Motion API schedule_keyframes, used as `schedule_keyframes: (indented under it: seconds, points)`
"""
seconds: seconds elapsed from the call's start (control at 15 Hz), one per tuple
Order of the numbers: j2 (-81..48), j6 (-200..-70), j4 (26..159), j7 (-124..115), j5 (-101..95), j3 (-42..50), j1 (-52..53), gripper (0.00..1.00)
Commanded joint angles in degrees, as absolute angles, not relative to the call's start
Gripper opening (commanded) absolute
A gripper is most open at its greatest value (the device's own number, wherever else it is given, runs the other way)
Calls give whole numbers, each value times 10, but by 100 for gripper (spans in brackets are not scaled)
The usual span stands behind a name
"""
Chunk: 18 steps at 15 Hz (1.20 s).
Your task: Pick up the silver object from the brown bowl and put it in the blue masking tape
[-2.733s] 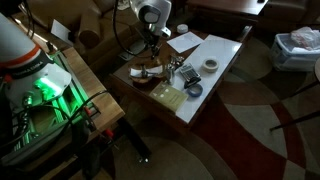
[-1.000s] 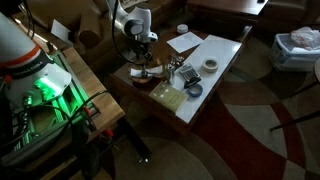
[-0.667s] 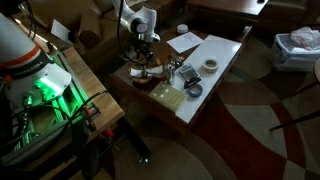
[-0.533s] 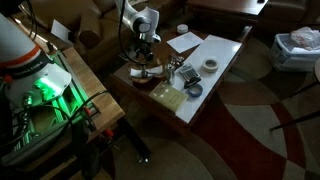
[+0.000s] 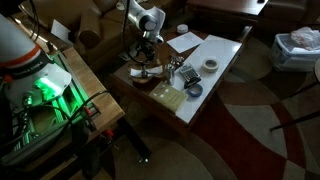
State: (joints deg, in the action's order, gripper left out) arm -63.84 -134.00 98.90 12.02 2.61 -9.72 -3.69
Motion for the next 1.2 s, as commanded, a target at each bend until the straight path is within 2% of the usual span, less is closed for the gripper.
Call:
schedule_keyframes:
  seconds: [0.0, 0.4, 0.73, 0.8, 1.07, 1.13]
  points:
    - [-643, -1337, 980, 111, 30, -88, -25, 100]
    - [-671, -1298, 936, 40, 30, -60, 8, 100]
    - [-709, -1245, 878, 13, 28, -49, 24, 81]
    - [-714, -1240, 870, 9, 28, -47, 26, 85]
    - [-737, -1204, 833, -1, 29, -45, 31, 83]
    - [-743, -1196, 824, -1, 29, -46, 31, 76]
